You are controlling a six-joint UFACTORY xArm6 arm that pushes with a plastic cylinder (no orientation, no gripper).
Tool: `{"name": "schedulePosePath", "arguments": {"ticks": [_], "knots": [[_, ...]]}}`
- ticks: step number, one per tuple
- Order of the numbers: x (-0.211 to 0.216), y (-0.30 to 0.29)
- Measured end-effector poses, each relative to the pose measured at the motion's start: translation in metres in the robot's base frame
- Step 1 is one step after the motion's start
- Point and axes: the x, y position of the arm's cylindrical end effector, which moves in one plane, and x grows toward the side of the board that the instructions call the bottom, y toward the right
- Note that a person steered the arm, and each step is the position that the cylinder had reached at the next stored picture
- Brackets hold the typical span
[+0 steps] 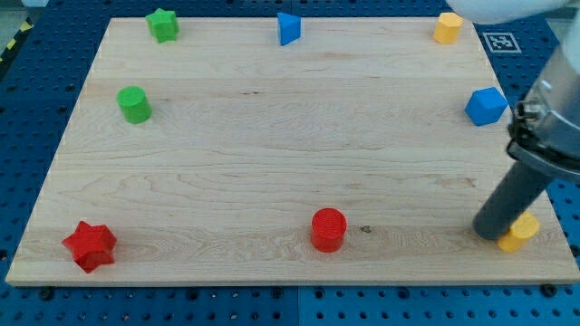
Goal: Move your arm to the top center
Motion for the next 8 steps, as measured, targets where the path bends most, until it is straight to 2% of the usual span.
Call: {"name": "schedulePosePath", "arguments": {"ticks": [2,3,6,8], "knots": [[0.008,0.01],[-0.017,-0.011],[-0.156,-0.102],[-0.172,-0.098]]}}
